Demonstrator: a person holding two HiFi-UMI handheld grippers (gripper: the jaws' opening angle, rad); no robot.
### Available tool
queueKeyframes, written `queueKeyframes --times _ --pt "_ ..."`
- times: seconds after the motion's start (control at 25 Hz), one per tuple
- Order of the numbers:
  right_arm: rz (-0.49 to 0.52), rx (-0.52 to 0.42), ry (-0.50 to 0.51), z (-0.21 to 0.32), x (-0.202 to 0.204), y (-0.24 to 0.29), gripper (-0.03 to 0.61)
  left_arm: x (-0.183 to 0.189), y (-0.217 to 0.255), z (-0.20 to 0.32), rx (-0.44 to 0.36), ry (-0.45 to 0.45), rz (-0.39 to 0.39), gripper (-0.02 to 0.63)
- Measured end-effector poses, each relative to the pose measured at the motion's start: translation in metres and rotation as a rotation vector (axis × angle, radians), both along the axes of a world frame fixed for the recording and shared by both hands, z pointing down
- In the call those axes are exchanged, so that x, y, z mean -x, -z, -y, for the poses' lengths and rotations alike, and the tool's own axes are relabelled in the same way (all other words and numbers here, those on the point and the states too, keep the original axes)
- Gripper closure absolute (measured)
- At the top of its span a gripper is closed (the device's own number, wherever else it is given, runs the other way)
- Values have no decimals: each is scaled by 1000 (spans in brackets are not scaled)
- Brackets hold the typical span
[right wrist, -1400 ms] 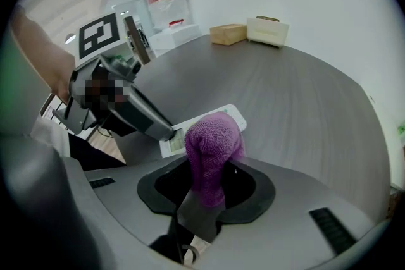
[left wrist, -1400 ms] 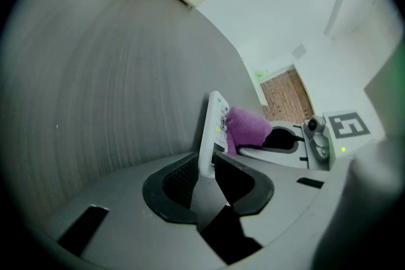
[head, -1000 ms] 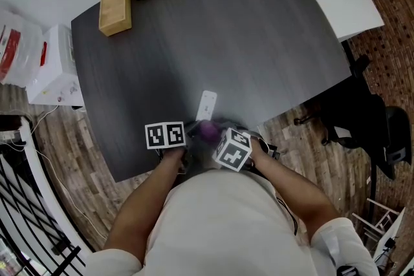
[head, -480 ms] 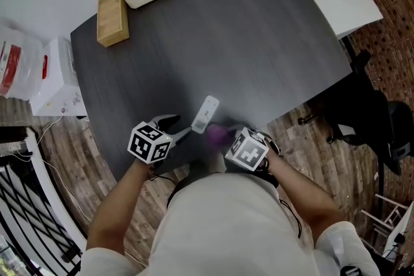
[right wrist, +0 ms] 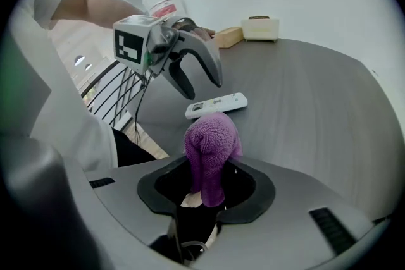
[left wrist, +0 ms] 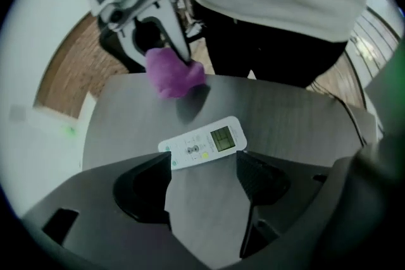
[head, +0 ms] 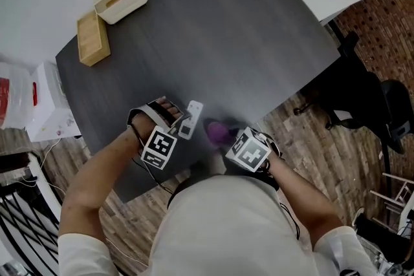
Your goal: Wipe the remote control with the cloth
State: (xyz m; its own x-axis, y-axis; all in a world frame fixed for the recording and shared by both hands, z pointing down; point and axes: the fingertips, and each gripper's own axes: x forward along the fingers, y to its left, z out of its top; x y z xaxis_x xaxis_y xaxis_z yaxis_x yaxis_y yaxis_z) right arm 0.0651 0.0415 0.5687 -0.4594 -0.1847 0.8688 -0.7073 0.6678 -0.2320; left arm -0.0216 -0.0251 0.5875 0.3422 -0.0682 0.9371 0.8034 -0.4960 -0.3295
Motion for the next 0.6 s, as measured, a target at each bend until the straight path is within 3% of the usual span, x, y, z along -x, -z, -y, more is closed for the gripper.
queueKeyframes --times 0.2,0.36,0.48,0.6 --pt "11 -7 -81 -6 -14 0 454 -15 -13 10 -131 -327 102 249" --pt "15 8 -113 -12 -17 -5 454 -28 -21 3 -162 -500 149 213" --pt "24 8 -122 -12 -15 -5 454 -23 -34 -7 -135 -539 227 209" --pt "30 17 -124 -14 -16 -4 454 -23 -39 -7 -105 -469 265 209"
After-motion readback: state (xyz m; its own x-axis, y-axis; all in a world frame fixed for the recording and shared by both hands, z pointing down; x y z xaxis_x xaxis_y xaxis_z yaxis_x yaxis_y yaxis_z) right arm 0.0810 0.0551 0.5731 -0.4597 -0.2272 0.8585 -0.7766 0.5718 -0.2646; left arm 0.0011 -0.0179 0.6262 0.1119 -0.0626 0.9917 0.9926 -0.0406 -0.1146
